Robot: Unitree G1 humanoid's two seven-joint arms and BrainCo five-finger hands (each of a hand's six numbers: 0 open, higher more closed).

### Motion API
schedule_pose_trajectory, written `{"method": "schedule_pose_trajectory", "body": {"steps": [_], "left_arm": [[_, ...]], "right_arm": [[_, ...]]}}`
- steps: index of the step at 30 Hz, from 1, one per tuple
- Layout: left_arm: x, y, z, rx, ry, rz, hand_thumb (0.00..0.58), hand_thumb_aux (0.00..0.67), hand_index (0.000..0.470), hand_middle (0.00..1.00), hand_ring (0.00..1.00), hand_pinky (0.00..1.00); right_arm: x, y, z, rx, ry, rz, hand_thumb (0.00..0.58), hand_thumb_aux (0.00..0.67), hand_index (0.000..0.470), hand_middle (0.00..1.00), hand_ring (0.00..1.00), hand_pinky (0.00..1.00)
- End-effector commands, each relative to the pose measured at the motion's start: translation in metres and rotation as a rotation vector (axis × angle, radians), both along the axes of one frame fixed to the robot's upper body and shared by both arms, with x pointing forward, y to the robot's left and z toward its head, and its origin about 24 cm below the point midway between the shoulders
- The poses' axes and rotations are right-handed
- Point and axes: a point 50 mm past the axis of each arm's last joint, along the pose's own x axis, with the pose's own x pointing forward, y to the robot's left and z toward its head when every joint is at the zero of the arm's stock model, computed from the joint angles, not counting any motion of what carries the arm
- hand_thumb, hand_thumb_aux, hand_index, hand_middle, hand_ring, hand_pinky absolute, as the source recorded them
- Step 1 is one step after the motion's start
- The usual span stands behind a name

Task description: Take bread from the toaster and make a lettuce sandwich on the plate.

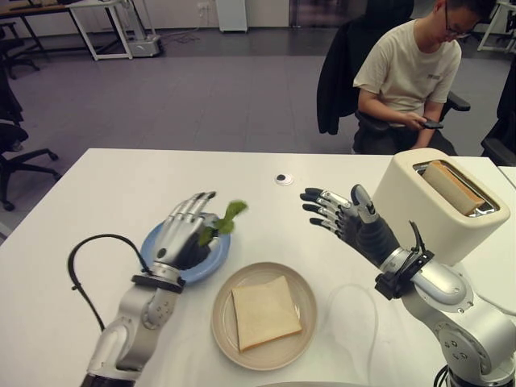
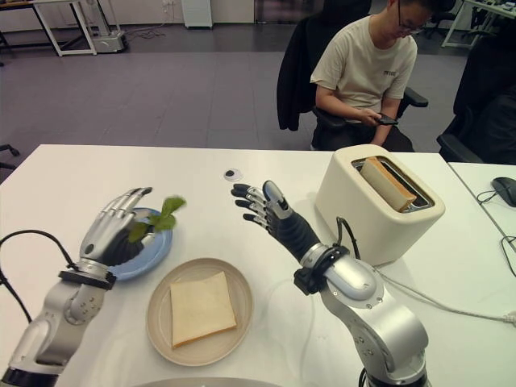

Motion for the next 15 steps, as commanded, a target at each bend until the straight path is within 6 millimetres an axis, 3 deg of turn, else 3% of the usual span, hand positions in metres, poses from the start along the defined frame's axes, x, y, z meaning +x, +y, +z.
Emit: {"method": "schedule_pose_trajectory", "body": {"steps": [1,9,15], "left_arm": [[-0.024,-0.022,-0.015,0.069,0.063,-0.101,0.580,0.667,0.468,0.00,0.00,0.00],[-0.053,-0.024,-0.025,0.169,0.159,-0.190,0.580,0.670,0.470,0.00,0.00,0.00],[-0.061,-0.018,-0.020,0.209,0.186,-0.217,0.580,0.670,0.470,0.00,0.00,0.00]], "right_arm": [[0.011,-0.019,0.014,0.007,-0.040,-0.067,0.000,0.000,0.000,0.00,0.00,0.00],[0.025,-0.064,0.046,-0.007,-0.138,-0.218,0.000,0.000,0.000,0.00,0.00,0.00],[0.029,-0.080,0.052,-0.047,-0.155,-0.281,0.000,0.000,0.000,0.00,0.00,0.00]]}}
